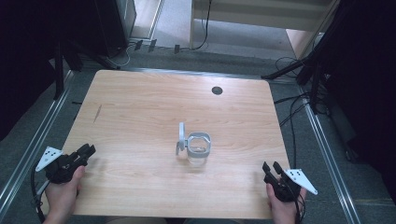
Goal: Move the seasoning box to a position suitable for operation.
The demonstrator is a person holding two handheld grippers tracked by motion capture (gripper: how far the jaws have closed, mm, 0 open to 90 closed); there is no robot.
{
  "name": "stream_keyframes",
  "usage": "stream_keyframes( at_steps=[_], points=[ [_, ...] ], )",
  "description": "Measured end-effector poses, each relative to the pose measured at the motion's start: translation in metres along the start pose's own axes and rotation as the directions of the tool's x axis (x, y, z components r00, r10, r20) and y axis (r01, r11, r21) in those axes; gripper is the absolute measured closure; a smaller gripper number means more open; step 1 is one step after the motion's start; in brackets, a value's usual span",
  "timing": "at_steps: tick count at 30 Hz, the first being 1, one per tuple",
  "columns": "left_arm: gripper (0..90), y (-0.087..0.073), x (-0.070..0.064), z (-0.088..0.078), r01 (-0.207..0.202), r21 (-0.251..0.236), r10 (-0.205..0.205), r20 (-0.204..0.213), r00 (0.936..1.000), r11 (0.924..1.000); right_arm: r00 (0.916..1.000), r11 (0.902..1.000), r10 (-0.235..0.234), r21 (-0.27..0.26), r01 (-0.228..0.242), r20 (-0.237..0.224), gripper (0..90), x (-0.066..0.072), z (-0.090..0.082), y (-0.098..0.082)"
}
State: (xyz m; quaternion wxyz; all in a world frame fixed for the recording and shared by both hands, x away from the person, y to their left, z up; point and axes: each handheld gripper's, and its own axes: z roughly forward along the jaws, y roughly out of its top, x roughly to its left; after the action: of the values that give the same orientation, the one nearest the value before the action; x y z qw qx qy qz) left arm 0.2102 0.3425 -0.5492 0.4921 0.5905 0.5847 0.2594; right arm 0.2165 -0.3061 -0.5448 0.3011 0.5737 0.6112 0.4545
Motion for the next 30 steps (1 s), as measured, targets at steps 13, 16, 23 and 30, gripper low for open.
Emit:
stream_keyframes(
  at_steps=[13,16,23,30],
  points=[
    [90.0,0.014,-0.070,0.017,-0.122,0.075,0.108,0.165,0.9803,0.9897,0.9848,0.9981,-0.055,0.020,0.059,-0.165,90.0,0.051,0.014,0.020],
    [90.0,0.015,-0.101,0.027,-0.170,0.099,0.142,0.241,0.9599,0.9805,0.9691,0.9936,-0.104,0.020,0.112,-0.223,90.0,0.070,0.022,0.026],
    [90.0,0.014,-0.162,0.050,-0.246,0.134,0.174,0.404,0.8981,0.9599,0.9473,0.9901,-0.127,0.019,0.139,-0.294,90.0,0.101,0.042,0.038],
    [90.0,0.022,-0.198,0.071,-0.279,0.138,0.183,0.478,0.8593,0.9505,0.9258,0.9863,-0.148,0.017,0.164,-0.348,90.0,0.116,0.073,0.057]
  ],
)
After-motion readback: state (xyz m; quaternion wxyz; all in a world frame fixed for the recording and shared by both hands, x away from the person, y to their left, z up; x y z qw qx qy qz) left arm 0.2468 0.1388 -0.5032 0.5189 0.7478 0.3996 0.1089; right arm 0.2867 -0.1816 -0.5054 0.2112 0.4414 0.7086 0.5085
